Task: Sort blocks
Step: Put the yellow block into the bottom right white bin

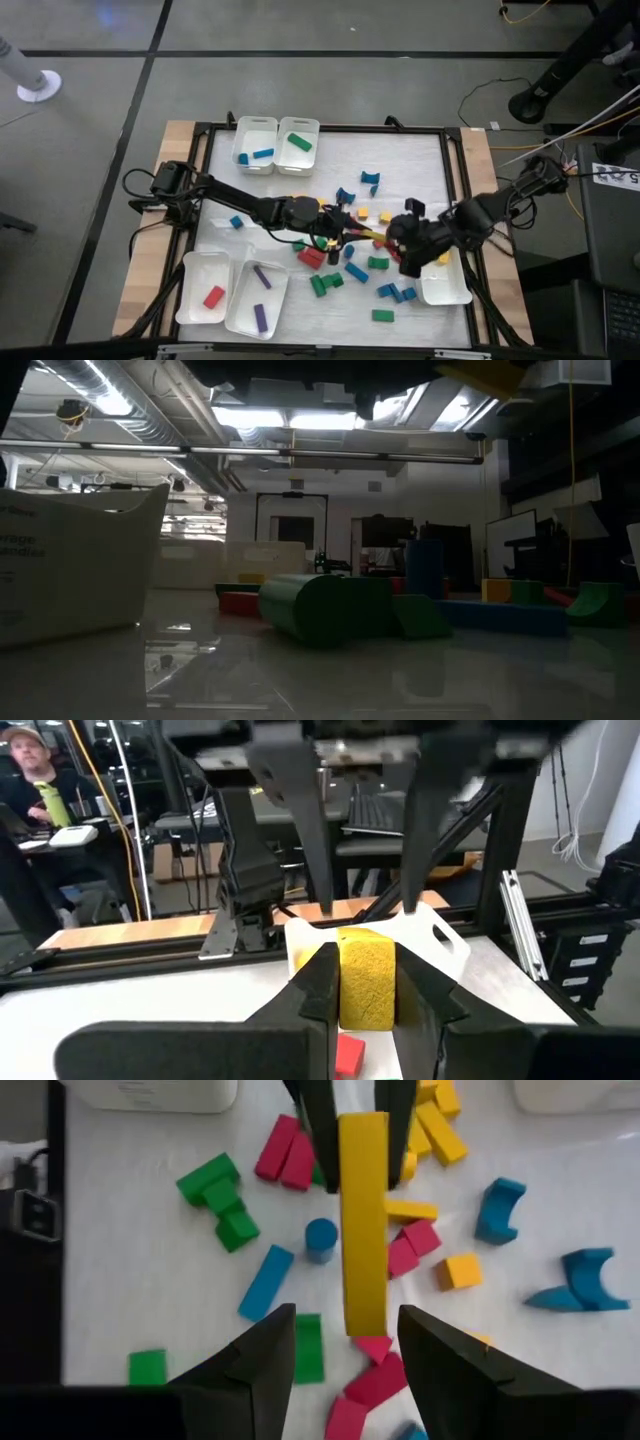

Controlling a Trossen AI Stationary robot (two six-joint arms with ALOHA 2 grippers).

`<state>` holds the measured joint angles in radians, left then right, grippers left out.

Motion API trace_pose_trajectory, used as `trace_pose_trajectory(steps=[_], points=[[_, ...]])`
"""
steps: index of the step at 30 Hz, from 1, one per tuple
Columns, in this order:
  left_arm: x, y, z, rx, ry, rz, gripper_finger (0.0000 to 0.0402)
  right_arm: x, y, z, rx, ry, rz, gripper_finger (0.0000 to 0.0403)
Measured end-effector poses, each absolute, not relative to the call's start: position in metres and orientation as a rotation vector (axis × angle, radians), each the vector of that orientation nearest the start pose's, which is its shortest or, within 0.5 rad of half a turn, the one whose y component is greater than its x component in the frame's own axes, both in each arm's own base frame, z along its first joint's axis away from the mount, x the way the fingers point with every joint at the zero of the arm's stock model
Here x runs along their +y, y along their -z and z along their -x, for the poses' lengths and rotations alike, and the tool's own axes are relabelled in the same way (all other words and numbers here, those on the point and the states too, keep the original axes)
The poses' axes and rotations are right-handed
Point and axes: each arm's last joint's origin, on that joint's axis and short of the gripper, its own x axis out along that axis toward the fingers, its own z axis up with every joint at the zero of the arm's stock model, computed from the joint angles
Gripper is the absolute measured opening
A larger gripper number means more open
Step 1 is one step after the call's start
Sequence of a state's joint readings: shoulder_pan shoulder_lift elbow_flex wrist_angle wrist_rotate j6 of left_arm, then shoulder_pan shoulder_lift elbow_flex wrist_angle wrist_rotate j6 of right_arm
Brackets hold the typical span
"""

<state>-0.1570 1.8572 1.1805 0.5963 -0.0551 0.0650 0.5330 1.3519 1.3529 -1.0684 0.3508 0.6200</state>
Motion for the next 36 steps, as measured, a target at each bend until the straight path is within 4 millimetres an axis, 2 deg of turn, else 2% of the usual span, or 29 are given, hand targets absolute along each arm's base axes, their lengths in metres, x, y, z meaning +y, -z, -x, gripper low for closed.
trace_pose_trajectory(steps=[7, 13, 16, 21, 23, 28, 36], points=[[-0.064, -0.243, -0.415, 0.069, 0.105, -0.063, 0.0046, 0.129, -0.318, -0.241, 0.981, 0.213, -0.032, 0.0177], [-0.070, -0.244, -0.414, 0.058, 0.117, -0.083, 0.0046, 0.131, -0.314, -0.246, 0.966, 0.247, -0.007, 0.0172], [-0.070, -0.244, -0.414, 0.057, 0.118, -0.090, 0.0047, 0.131, -0.314, -0.246, 0.970, 0.243, -0.015, 0.0143], [-0.070, -0.244, -0.414, 0.060, 0.122, -0.094, 0.0065, 0.133, -0.314, -0.246, 0.996, 0.205, -0.040, 0.0055], [-0.070, -0.244, -0.414, 0.062, 0.119, -0.099, 0.0071, 0.133, -0.314, -0.246, 1.001, 0.194, -0.048, 0.0055], [-0.069, -0.243, -0.413, 0.074, 0.108, -0.102, 0.0091, 0.132, -0.314, -0.240, 1.072, 0.159, -0.101, 0.0055], [-0.059, -0.239, -0.410, 0.192, 0.033, -0.093, 0.0152, 0.123, -0.306, -0.215, 1.386, 0.287, -0.214, 0.0061]])
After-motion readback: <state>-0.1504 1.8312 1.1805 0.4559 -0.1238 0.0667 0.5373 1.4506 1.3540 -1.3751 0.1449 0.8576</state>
